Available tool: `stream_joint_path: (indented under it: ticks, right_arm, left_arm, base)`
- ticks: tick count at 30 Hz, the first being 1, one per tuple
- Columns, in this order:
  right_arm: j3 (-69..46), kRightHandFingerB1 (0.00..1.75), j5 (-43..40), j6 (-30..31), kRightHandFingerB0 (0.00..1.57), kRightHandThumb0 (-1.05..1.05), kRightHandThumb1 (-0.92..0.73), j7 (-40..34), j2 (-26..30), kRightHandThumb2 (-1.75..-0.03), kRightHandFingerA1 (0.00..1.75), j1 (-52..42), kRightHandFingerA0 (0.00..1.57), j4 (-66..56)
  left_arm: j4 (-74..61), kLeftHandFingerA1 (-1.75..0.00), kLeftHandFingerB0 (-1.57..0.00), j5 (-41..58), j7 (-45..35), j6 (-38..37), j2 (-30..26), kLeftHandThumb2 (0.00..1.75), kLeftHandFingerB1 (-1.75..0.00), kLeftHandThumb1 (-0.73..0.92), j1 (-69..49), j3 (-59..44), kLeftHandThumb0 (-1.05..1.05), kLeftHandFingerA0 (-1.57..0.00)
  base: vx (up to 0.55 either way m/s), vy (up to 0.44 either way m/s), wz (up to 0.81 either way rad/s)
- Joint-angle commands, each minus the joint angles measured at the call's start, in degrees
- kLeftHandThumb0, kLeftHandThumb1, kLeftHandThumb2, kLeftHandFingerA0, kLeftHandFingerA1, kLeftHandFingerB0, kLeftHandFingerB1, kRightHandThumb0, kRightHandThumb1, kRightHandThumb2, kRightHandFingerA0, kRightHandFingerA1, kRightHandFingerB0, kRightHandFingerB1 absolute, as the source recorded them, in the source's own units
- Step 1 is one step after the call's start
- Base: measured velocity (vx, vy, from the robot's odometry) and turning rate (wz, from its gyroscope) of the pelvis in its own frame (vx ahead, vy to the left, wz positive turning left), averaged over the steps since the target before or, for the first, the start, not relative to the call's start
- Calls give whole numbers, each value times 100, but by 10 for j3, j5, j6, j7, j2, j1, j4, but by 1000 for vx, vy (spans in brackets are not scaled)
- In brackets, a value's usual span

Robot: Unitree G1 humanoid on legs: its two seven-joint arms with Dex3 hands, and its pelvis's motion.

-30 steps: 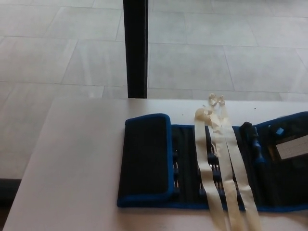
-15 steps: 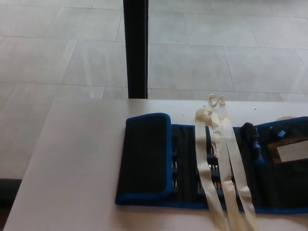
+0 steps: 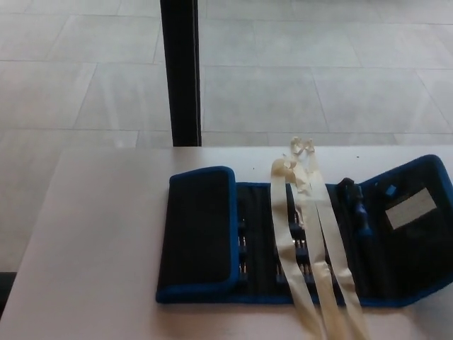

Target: The robot uses its right hand to lift an edge of the toolkit kept in middle of the desk and make one fold in it

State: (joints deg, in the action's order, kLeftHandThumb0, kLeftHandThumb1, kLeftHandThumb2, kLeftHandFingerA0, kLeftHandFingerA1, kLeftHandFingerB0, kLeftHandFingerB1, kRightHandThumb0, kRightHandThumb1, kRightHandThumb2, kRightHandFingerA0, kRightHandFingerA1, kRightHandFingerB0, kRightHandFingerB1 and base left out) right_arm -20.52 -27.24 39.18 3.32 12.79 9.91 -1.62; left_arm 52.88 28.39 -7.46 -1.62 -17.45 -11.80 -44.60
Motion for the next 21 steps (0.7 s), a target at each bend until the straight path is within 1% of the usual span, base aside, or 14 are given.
stream_joint_path:
  ticks: [1, 4, 5, 7, 8, 10, 11, 12, 13, 16, 17, 19, 20, 21]
  right_arm:
    - [12, 43, -26, 49, 33, -66, -89, -10, -31, -66, 52, 8, 40, -39]
    - [18, 43, -18, 51, 32, -66, -89, -14, -38, -66, 52, 5, 40, -62]
    - [33, 43, -6, 34, 30, -66, -90, 0, -31, -67, 52, -1, 40, -65]
    - [43, 43, 2, 21, 31, -66, -90, 8, -28, -67, 52, -9, 39, -67]
    - [54, 44, 11, 11, 30, -67, -90, 17, -24, -67, 54, -16, 37, -64]
    - [69, 46, 19, -3, 30, -66, -90, 34, -17, -67, 57, -28, 37, -55]
    - [78, 45, 23, -1, 28, -66, -91, 40, -11, -67, 56, -30, 36, -48]
    - [86, 46, 31, -8, 24, -66, -87, 39, -12, -67, 58, -35, 35, -41]
    - [90, 47, 36, -16, 24, -65, -88, 41, -11, -68, 60, -38, 35, -37]
    - [108, 48, 52, -33, 24, -66, -89, 49, -4, -68, 61, -45, 34, -26]
    - [115, 48, 58, -36, 26, -65, -92, 51, -1, -67, 61, -46, 35, -24]
    - [145, 50, 88, -59, 26, -65, -90, 54, 11, -68, 63, -45, 35, -1]
    - [148, 50, 90, -62, 26, -65, -90, 53, 12, -68, 63, -45, 35, 2]
    - [160, 50, 103, -70, 27, -65, -90, 52, 17, -69, 64, -42, 34, 18]
  left_arm:
    - [5, -52, -27, 2, 4, 3, -14, 87, -38, 92, -2, 2, -97, -39]
    - [12, -52, -26, 2, -1, 0, -17, 87, -38, 92, -1, 3, -97, -38]
    - [13, -52, -27, -1, -2, -5, -17, 85, -38, 92, -1, 5, -97, -39]
    - [0, -52, -26, -1, -1, -2, -13, 85, -37, 92, -5, 8, -99, -40]
    - [3, -54, -27, -1, -4, -3, -14, 85, -38, 92, -4, 8, -100, -40]
    - [10, -53, -29, -1, -4, -7, -16, 84, -38, 92, -1, 9, -100, -41]
    - [6, -53, -29, -2, 0, -7, -16, 84, -38, 92, 0, 11, -98, -42]
    - [3, -54, -27, -1, -5, -4, -17, 85, -38, 92, -1, 12, -99, -40]
    - [2, -56, -27, 0, -7, -3, -18, 85, -39, 92, -1, 12, -98, -41]
    - [13, -55, -29, -5, -1, -5, -24, 85, -39, 92, 3, 15, -97, -42]
    - [13, -55, -30, -6, 5, -4, -24, 85, -39, 92, 4, 15, -95, -43]
    - [21, -56, -29, -9, 0, -14, -25, 86, -40, 92, 5, 19, -96, -41]
    - [21, -56, -29, -9, -1, -16, -25, 86, -40, 92, 5, 20, -96, -41]
    - [18, -58, -30, -9, 1, -14, -25, 84, -40, 92, 4, 20, -98, -44]
  base:
    - [0, 0, 0]
    - [0, 0, 2]
    - [0, 0, 11]
    - [0, 0, 10]
    - [0, 0, 17]
    - [0, 0, 15]
    - [0, 0, 9]
    - [0, 0, 0]
    - [0, 0, 0]
    - [0, 0, 0]
    - [0, 0, 0]
    - [0, 0, 0]
    - [0, 0, 0]
    - [0, 0, 0]
